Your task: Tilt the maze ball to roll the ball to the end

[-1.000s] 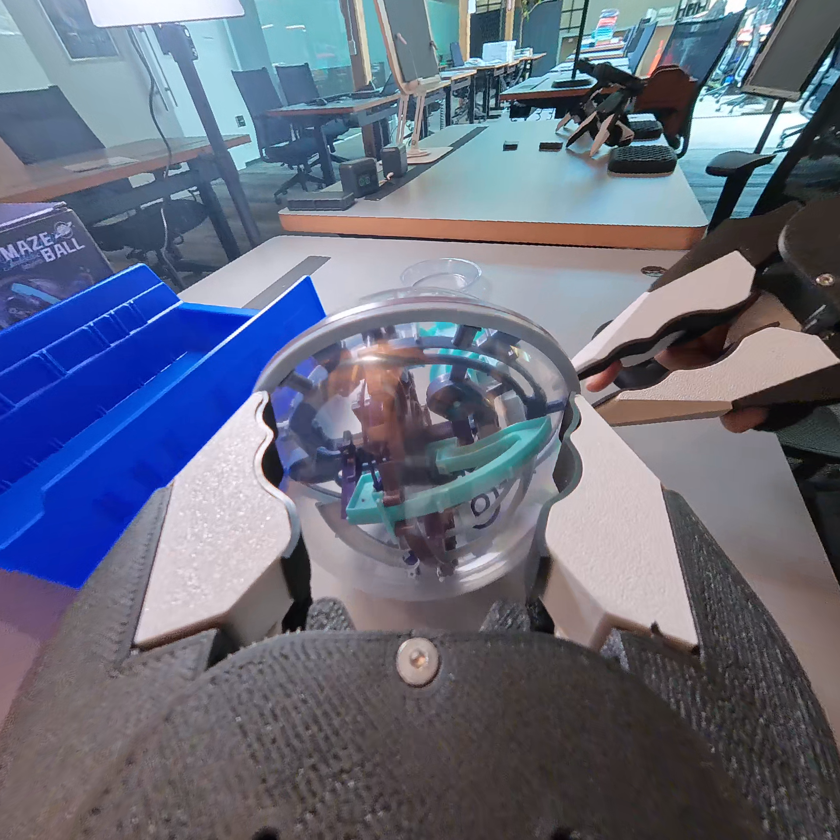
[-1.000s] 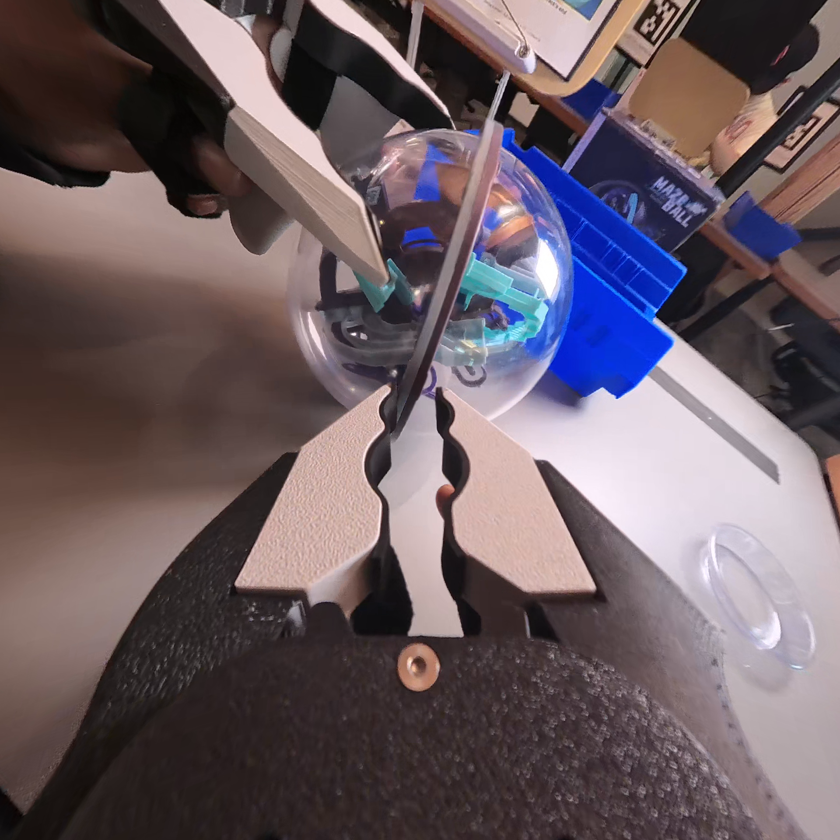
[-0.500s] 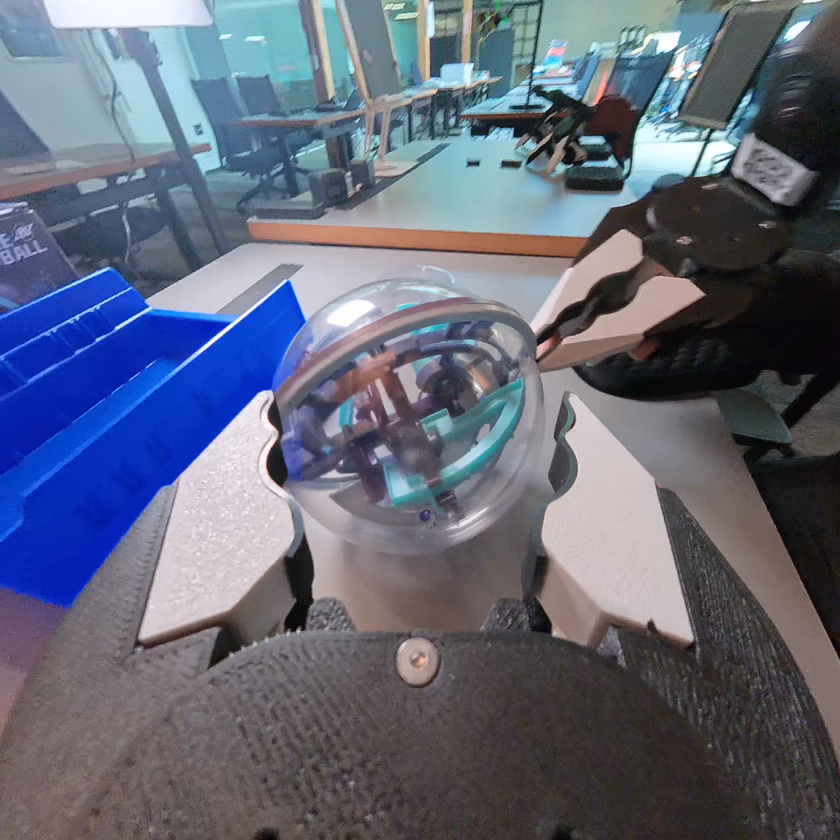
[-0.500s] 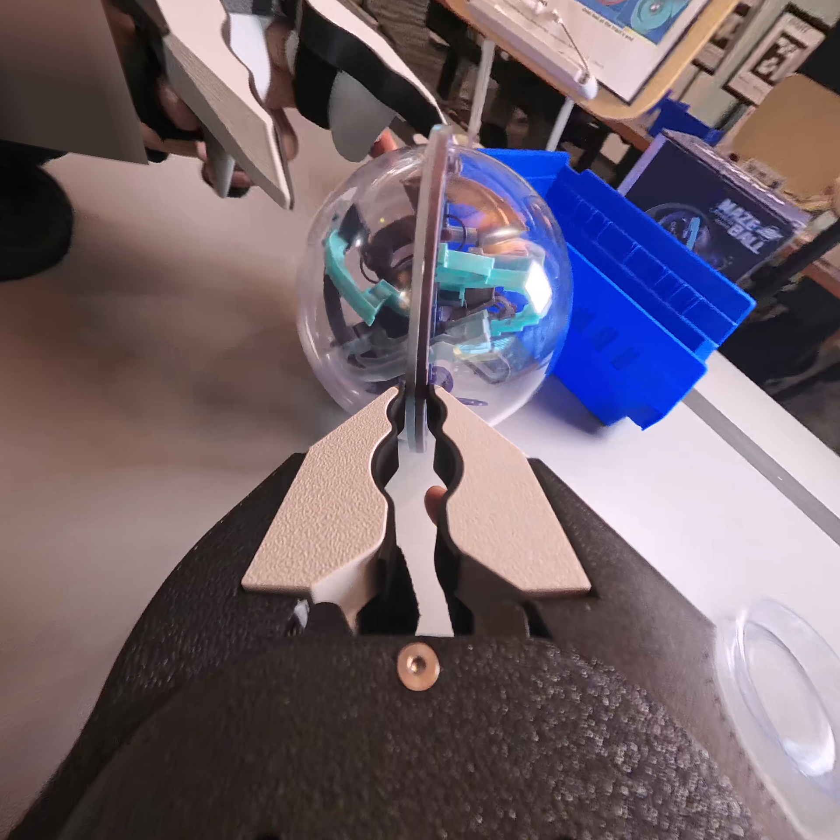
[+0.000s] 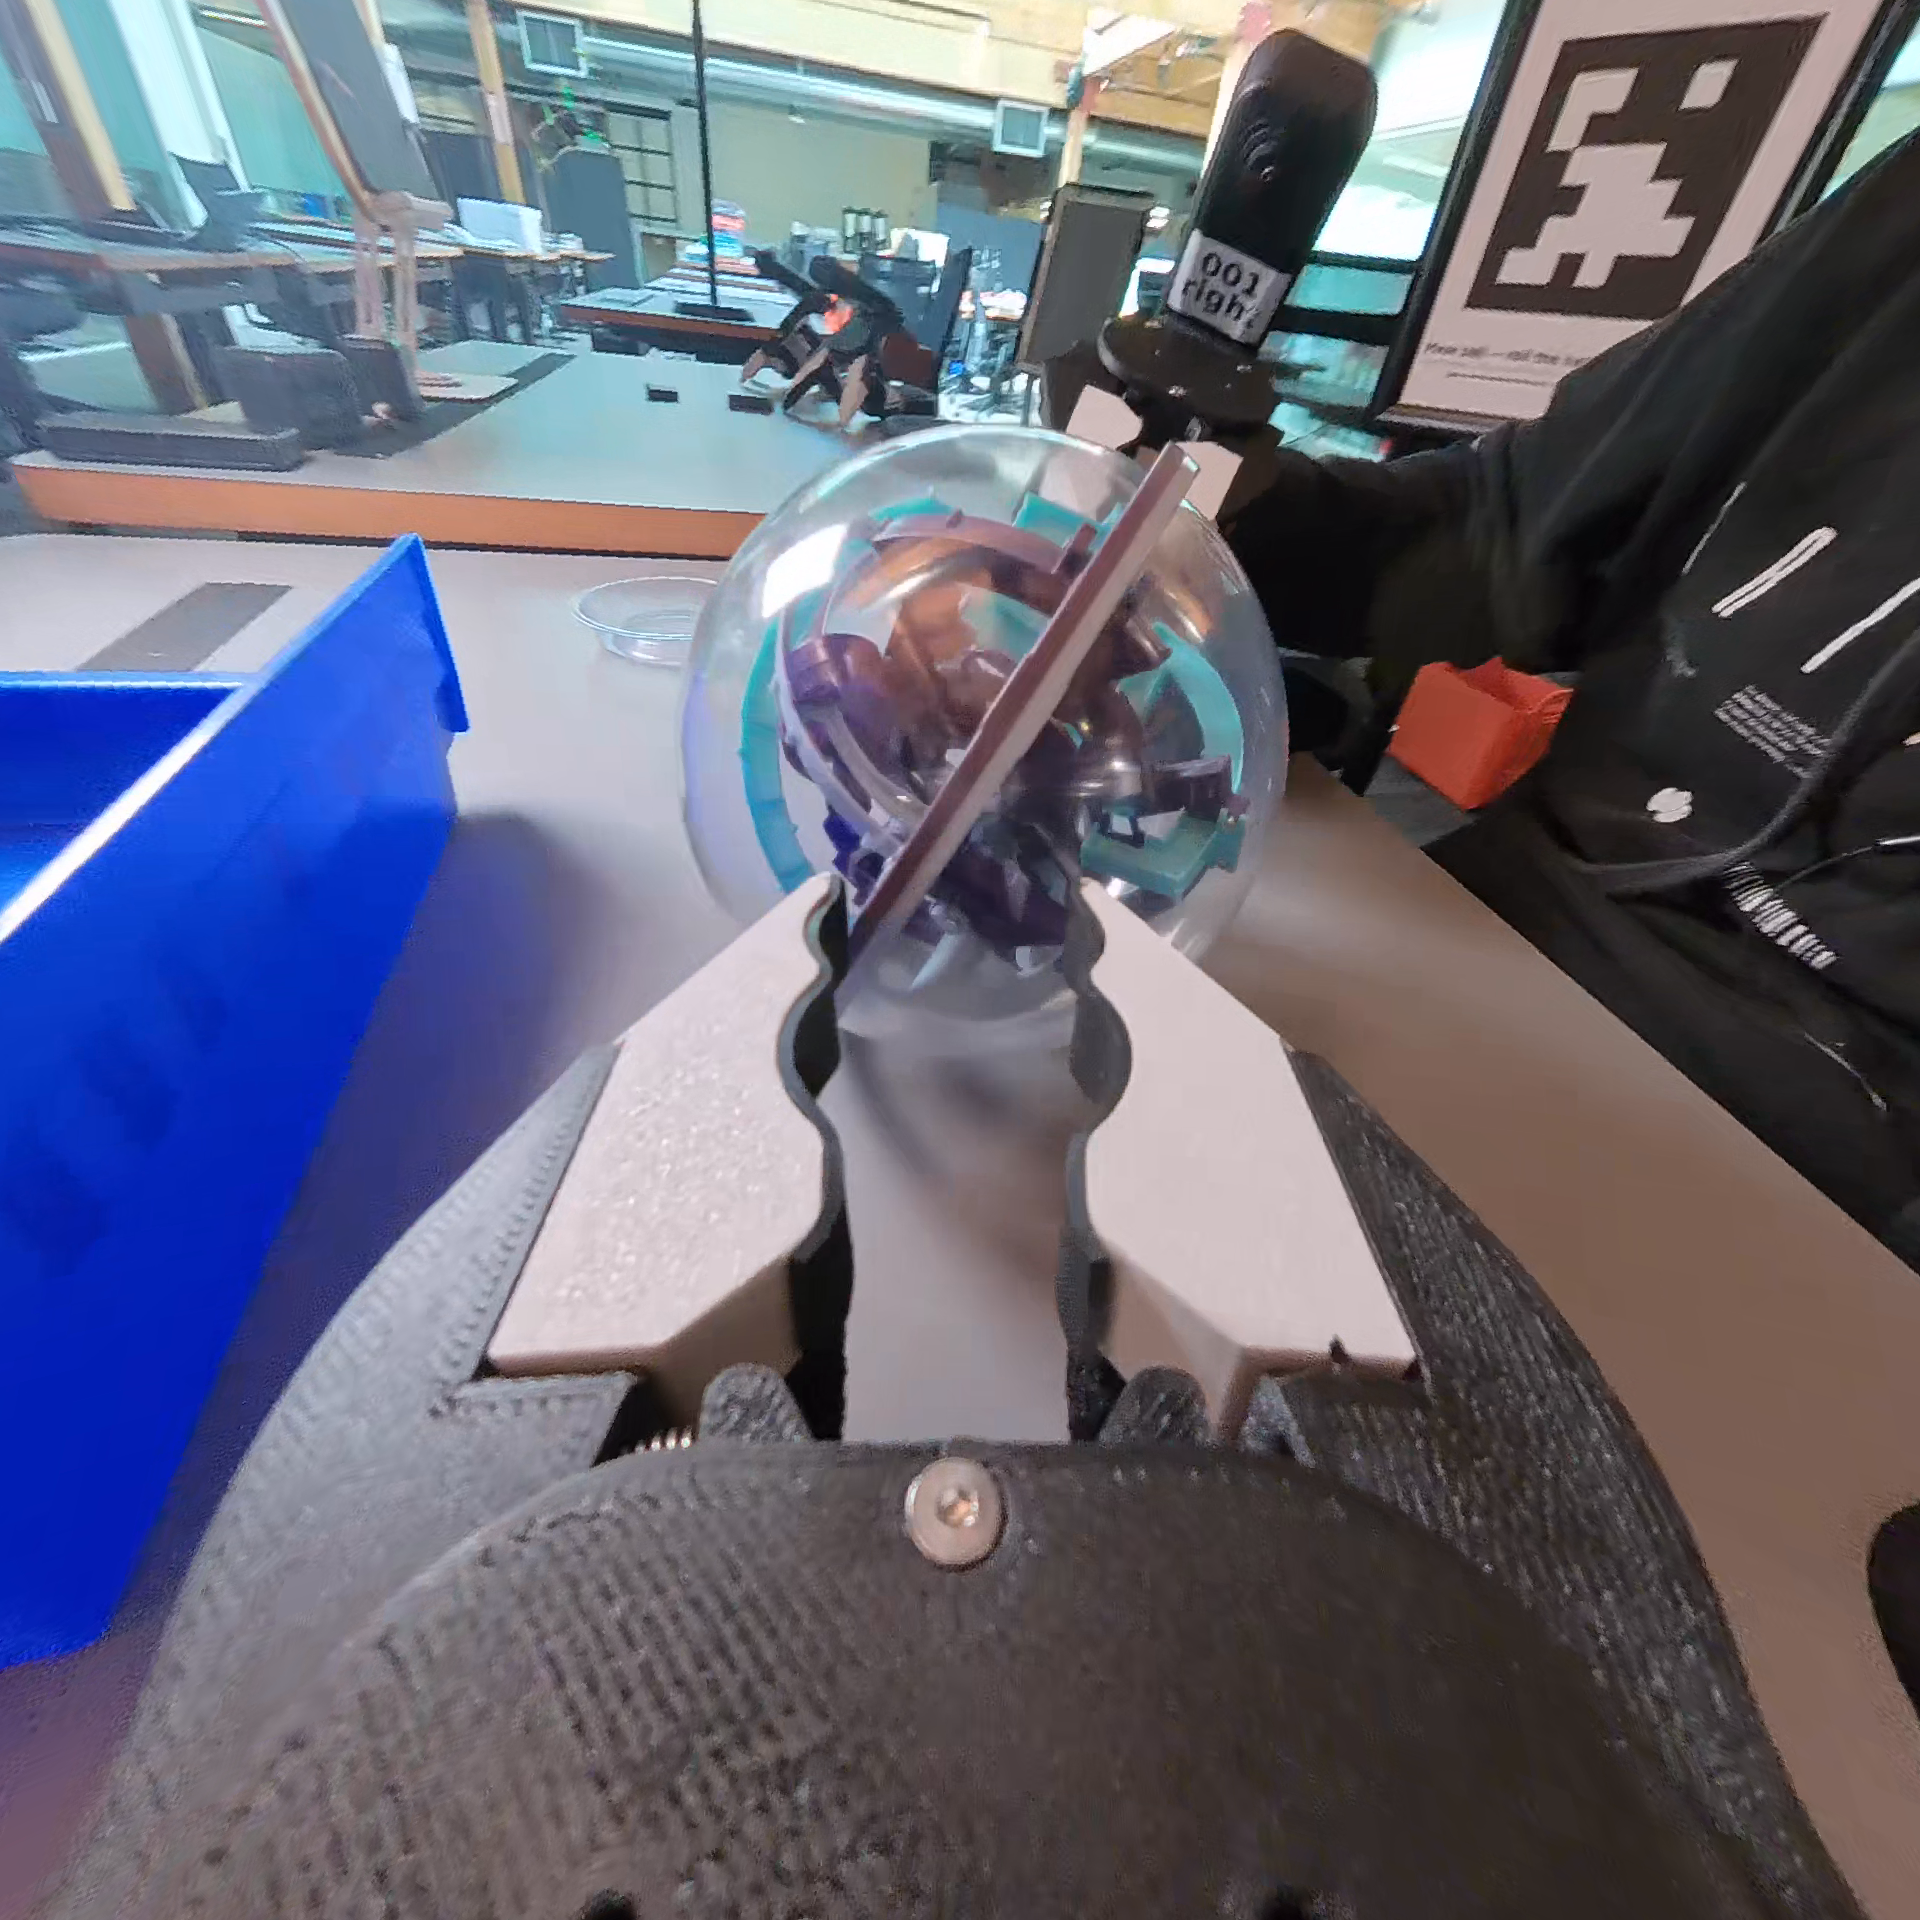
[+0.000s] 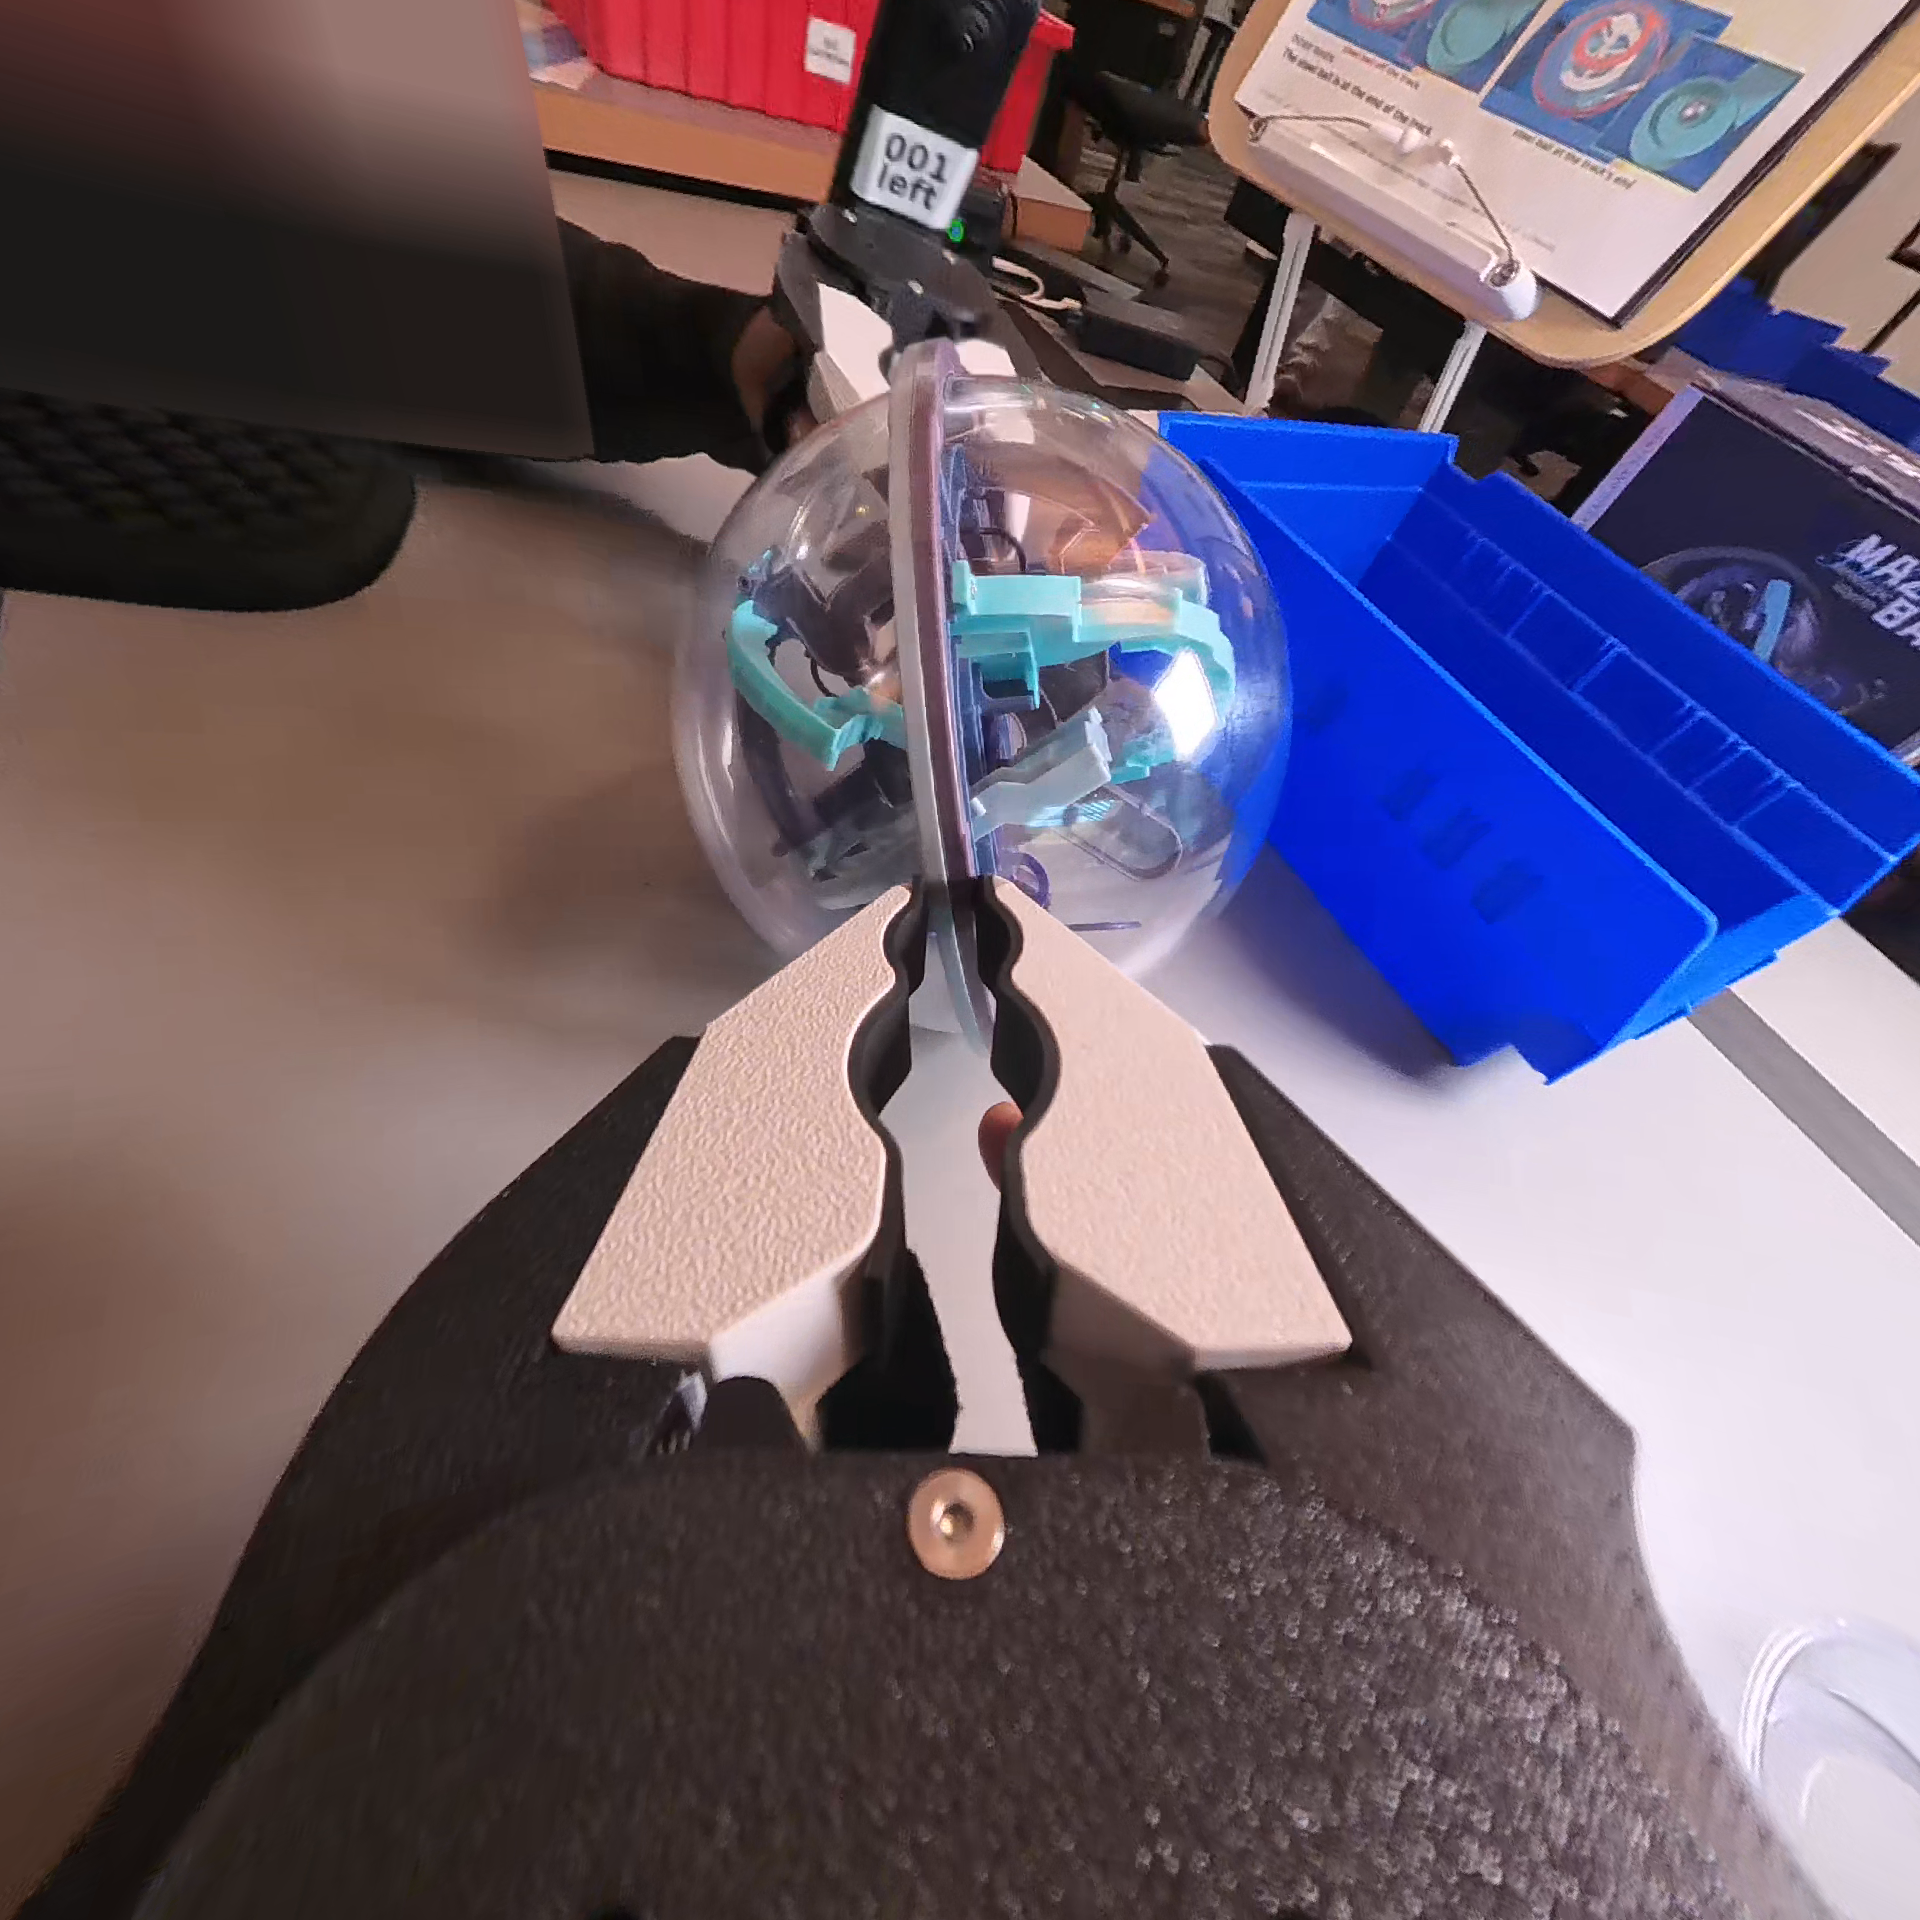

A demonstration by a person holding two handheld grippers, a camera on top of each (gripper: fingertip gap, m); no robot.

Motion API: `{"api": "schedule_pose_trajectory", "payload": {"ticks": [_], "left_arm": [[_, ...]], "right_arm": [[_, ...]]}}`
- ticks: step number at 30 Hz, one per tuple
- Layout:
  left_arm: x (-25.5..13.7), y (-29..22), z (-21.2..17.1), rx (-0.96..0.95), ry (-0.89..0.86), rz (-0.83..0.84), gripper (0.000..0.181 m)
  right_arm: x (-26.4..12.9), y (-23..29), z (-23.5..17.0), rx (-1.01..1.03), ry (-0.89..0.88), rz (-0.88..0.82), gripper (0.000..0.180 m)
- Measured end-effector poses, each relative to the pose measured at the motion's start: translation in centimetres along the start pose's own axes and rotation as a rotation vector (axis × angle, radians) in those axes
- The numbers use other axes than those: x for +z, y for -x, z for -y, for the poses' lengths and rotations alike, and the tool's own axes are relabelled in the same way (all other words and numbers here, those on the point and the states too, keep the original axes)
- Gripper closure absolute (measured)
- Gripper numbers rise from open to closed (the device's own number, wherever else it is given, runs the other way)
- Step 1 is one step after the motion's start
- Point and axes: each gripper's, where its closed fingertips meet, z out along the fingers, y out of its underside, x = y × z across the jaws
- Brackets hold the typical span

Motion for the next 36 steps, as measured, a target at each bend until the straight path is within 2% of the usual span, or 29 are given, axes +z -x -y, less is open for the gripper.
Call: {"api": "schedule_pose_trajectory", "payload": {"ticks": [3, 5, 11, 17, 21, 30, 36], "left_arm": [[0.2, 0.3, -0.2, -0.001, -0.002, -0.052, 0.151], [0.1, 0.5, -1.0, 0.018, 0.038, -0.058, 0.167], [0.7, 0.5, -1.2, 0.106, 0.058, -0.025, 0.171], [1.1, -0.6, 0.0, 0.129, 0.061, -0.021, 0.174], [0.4, -1.2, 3.1, 0.171, 0.026, -0.003, 0.174], [-2.8, -4.2, 15.3, 0.253, -0.099, 0.003, 0.174], [-4.4, -6.5, 21.7, 0.269, -0.184, -0.01, 0.174]], "right_arm": [[-0.2, -0.5, -0.1, 0.018, -0.016, 0.036, 0.173], [-0.3, -0.4, -0.2, 0.018, -0.024, 0.066, 0.172], [-0.7, -1.1, -0.5, 0.063, -0.059, 0.089, 0.173], [-1.9, -2.2, 1.7, 0.06, -0.113, 0.099, 0.173], [-2.7, -2.4, 4.6, 0.025, -0.131, 0.123, 0.173], [-5.7, -3.6, 15.7, -0.025, -0.203, 0.161, 0.173], [-7.1, -3.9, 20.5, 0.026, -0.22, 0.18, 0.173]]}}
